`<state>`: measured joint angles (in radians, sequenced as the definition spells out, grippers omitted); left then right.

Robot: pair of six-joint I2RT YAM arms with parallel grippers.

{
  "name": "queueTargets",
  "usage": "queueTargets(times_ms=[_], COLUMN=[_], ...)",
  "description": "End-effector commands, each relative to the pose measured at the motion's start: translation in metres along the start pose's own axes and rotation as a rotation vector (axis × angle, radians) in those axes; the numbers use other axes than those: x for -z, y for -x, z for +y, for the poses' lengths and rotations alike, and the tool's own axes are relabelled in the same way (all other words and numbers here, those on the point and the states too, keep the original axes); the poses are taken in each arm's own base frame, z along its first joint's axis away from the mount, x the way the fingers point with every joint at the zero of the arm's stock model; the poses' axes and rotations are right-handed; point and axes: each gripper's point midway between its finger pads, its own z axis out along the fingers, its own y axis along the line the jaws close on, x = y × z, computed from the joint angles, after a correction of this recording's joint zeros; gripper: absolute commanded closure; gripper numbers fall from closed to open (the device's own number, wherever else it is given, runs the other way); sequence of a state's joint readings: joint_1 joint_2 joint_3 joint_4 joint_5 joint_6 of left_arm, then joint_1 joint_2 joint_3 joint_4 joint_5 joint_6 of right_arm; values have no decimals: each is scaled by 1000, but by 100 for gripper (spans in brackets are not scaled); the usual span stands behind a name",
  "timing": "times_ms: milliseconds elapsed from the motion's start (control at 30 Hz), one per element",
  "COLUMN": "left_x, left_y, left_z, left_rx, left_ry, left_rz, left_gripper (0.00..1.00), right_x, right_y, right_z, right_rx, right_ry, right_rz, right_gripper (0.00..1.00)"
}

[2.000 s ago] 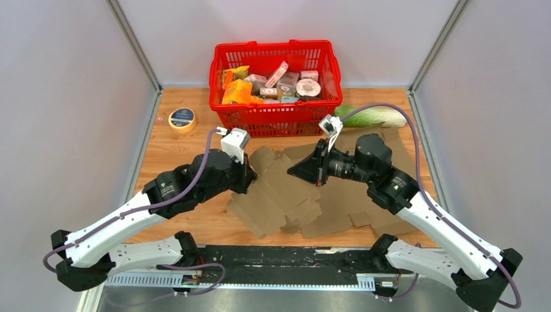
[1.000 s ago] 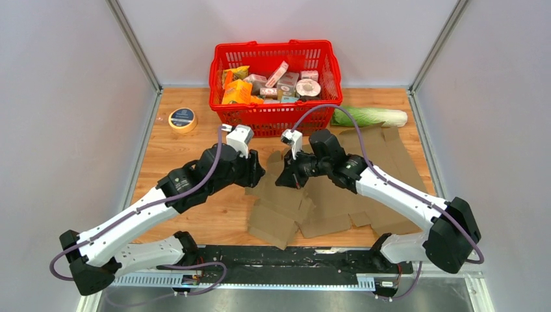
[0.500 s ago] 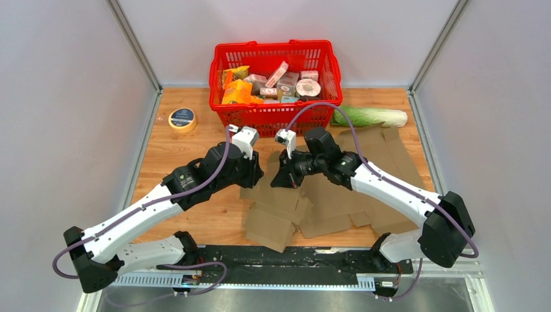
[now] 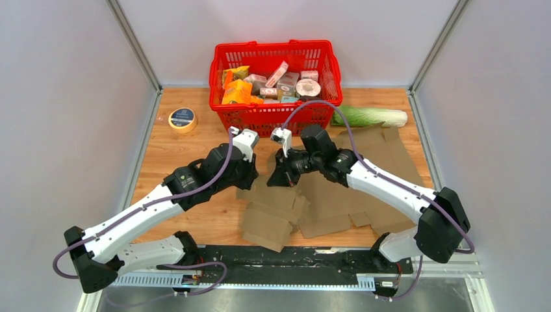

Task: Fold the paper box

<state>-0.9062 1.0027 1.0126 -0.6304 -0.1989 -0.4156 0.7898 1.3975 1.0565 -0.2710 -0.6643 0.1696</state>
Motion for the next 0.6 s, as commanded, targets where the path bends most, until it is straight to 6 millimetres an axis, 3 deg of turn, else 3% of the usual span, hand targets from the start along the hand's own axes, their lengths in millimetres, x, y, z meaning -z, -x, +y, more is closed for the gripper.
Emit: queueTargets(times_ms=[0, 100, 300, 367, 433, 467, 567], left_x=[3, 1, 0, 1, 2, 3, 3], left_y=[2, 0, -9, -8, -8, -6, -4], left_z=[-1, 3, 12, 23, 35, 44, 60], left_rx=[-16, -31, -44, -43, -22, -14, 21], left_ry=[-18, 2, 33, 87, 145, 194, 264], left_rz=[-23, -9, -7, -28, -63, -91, -181], left_gripper=[83, 93, 100, 100, 100, 100, 100], right_x=[-3, -5, -10, -11, -8, -4, -2], right_y=[27, 30, 32, 43, 42, 48, 56], right_z=[12, 11, 3, -10, -31, -47, -54], right_rx=[71, 74, 62, 19, -96, -219, -458], right_ry=[42, 39, 2, -90, -234, -356, -460], right_rz=[-54, -55, -50, -69, -48, -79, -90], right_gripper=[100, 100, 100, 71, 43, 39, 29])
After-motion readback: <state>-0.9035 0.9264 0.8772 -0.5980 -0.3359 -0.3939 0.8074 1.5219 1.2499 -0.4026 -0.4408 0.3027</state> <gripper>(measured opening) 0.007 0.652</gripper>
